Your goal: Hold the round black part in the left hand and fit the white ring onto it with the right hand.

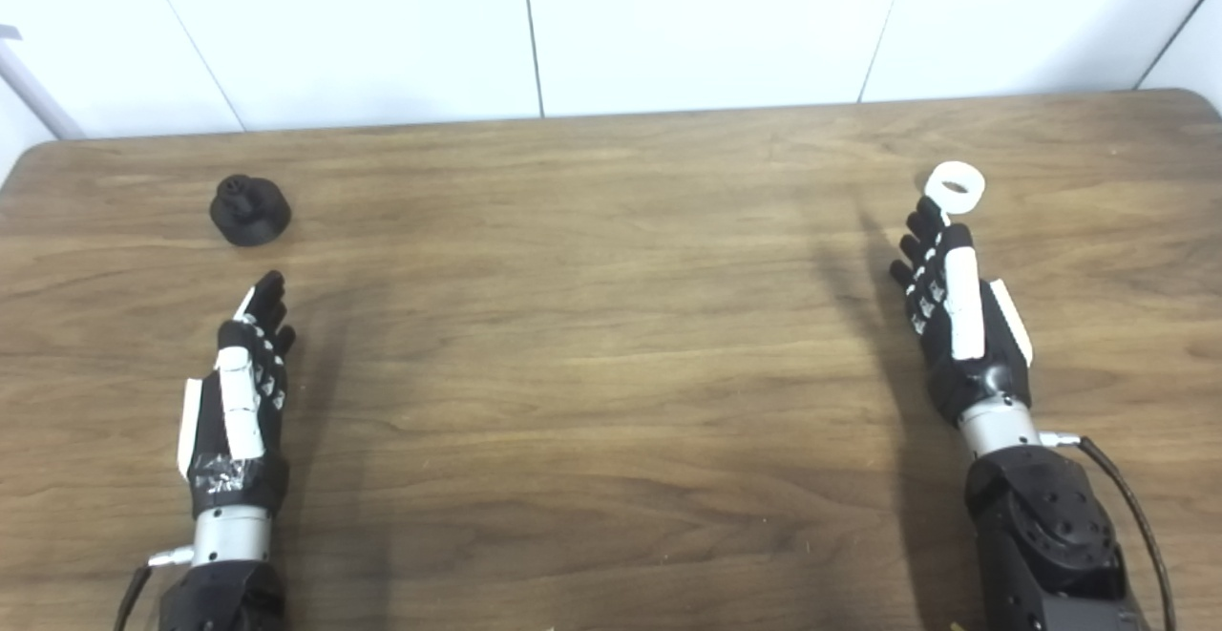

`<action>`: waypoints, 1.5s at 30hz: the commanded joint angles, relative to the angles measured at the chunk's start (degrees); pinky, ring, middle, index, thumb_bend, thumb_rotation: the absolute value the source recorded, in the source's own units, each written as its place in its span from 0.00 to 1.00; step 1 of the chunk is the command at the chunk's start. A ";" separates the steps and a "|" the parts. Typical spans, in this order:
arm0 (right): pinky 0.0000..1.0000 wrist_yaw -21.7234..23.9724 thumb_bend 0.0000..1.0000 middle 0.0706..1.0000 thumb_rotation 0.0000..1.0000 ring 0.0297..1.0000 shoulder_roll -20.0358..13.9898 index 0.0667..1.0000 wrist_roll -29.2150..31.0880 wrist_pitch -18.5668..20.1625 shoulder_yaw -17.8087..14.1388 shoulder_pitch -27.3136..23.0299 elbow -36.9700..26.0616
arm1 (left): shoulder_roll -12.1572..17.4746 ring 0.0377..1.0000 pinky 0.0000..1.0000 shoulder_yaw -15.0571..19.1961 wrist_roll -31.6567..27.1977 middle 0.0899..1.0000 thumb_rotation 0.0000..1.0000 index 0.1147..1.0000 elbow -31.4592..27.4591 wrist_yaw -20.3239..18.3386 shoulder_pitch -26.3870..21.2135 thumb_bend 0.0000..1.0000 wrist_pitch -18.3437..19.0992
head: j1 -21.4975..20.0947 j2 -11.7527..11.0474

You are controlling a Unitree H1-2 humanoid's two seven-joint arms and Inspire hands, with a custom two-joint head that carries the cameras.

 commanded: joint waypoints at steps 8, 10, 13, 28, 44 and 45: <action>1.00 0.59 0.53 0.99 1.00 1.00 -0.86 0.99 0.55 -1.42 0.28 -1.03 -0.31 | 0.12 0.99 1.00 -0.27 1.59 0.96 1.00 0.92 -0.87 0.69 -1.06 0.58 -1.53 | 1.63 -0.26; 1.00 0.72 0.52 1.00 1.00 1.00 -1.09 0.99 0.58 -1.99 0.21 -0.96 -0.01 | -0.19 0.99 1.00 -0.38 1.66 0.96 1.00 0.91 -0.91 0.79 -1.05 0.57 -1.56 | 3.04 -0.67; 1.00 1.17 0.49 1.00 1.00 1.00 -1.67 0.99 0.79 -3.18 0.03 -0.84 0.66 | -0.89 0.98 1.00 -0.78 1.81 0.95 1.00 0.91 -0.77 0.95 -1.00 0.57 -1.77 | 6.68 -1.91; 1.00 3.35 0.45 1.00 1.00 1.00 -4.33 1.00 2.54 -4.88 0.32 -0.29 3.36 | -3.99 0.98 1.00 -3.22 6.71 0.94 0.99 0.89 2.52 2.91 -0.68 0.56 -5.28 | 16.67 -9.19; 1.00 3.06 0.48 1.00 1.00 1.00 -4.15 1.00 1.50 -3.93 1.66 -0.22 2.83 | -4.02 0.99 1.00 -4.68 15.02 0.95 0.79 0.90 4.22 5.75 -0.62 0.59 -5.39 | 18.14 -12.55; 1.00 3.07 0.48 1.00 1.00 1.00 -4.19 1.00 1.48 -3.99 1.70 -0.24 2.85 | -4.11 0.99 1.00 -4.78 16.12 0.94 0.76 0.90 3.93 6.29 -0.49 0.60 -5.32 | 18.19 -12.49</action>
